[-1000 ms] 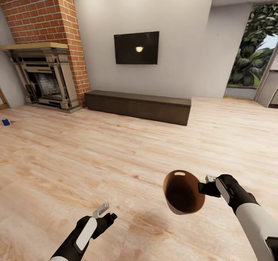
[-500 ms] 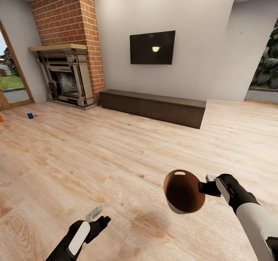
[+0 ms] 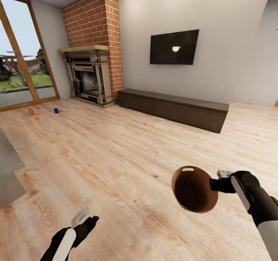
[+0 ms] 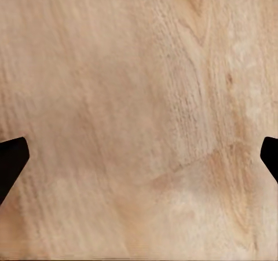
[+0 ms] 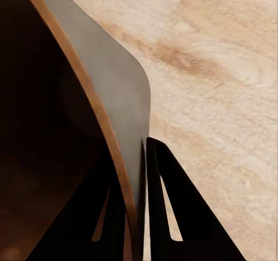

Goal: Put the three can of soda from the living room inside the tash can in the kitchen.

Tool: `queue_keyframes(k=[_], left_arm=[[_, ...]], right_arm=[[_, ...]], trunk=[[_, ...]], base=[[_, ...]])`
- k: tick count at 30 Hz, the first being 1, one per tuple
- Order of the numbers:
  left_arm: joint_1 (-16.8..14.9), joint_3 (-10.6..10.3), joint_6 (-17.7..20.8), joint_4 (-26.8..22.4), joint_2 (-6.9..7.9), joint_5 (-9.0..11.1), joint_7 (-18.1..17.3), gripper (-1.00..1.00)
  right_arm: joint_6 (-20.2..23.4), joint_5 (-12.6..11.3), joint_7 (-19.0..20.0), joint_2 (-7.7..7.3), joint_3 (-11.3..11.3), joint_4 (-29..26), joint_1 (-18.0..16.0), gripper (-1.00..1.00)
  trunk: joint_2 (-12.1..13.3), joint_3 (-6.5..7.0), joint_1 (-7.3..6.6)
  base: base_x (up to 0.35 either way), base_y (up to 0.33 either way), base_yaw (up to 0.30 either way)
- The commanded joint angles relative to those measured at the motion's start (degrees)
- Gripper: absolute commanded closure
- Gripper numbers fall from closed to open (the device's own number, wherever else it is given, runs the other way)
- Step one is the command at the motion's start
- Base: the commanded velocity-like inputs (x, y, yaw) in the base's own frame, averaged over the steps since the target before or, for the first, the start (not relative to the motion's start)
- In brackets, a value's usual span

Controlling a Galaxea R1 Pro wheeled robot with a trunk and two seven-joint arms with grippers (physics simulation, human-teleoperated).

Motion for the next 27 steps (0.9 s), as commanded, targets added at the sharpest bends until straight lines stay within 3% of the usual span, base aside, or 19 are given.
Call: queue_keyframes(k=[1,2,4,7,14,18,19,23,26,27], left_arm=[[0.04,0.02,0.05,-0.05,0.01,-0.02,0.01,-1.0],[0.05,0.03,0.06,-0.07,0.01,-0.01,0.01,-1.0],[0.09,0.05,0.11,-0.11,-0.03,-0.03,0.16,-1.0],[0.11,0.06,0.12,-0.13,-0.11,-0.08,0.25,-1.0],[0.11,0.13,0.13,-0.33,-0.03,-0.15,0.23,-1.0],[-0.51,0.78,0.8,-1.06,1.83,-0.13,0.52,-1.0],[-1.09,0.95,4.39,-4.64,2.7,0.09,1.89,-1.0],[-1.09,1.06,12.17,-12.22,2.88,-0.27,5.28,-1.0],[-1.05,1.14,13.67,-13.73,3.11,-0.35,8.61,-1.0],[-1.06,1.14,14.49,-14.61,3.34,-0.38,12.27,-1.0]], right_arm=[[0.09,-0.85,1.51,-0.76,-0.02,-0.57,0.23,1.0],[0.09,-0.84,2.47,-1.22,-0.02,-0.77,0.3,1.0],[0.09,-0.67,8.25,-3.38,0.02,-1.31,0.51,1.0],[0.09,-0.47,11.22,-4.4,0.04,-1.49,0.58,1.0],[0.09,-0.36,12.59,-4.86,0.12,-1.55,0.59,1.0],[0.09,-0.14,12.64,-4.51,0.33,-1.29,0.54,1.0],[0.09,-0.07,12.65,-4.68,0.2,-1.3,0.44,1.0],[0.09,-0.02,12.66,-4.84,0.05,-1.52,0.31,1.0],[0.09,-0.02,12.66,-4.87,0.06,-1.6,0.28,1.0],[0.09,-0.07,12.66,-4.89,-0.07,-1.8,0.24,1.0]], trunk=[[0.0,0.0,0.0],[0.0,0.0,0.0],[0.0,0.0,0.0],[0.0,0.0,0.0],[0.0,0.0,0.0],[0.0,0.0,0.0],[0.0,0.0,0.0],[0.0,0.0,0.0],[0.0,0.0,0.0],[0.0,0.0,0.0]], base=[[-0.254,0.0,0.295],[-0.268,0.0,0.295],[-0.298,0.0,0.296],[-0.315,0.0,0.296],[-0.324,0.0,0.297],[-0.253,0.0,0.293],[-0.069,0.0,0.19],[-0.036,0.0,0.185],[-0.008,0.0,0.237],[-0.002,0.0,0.274]])
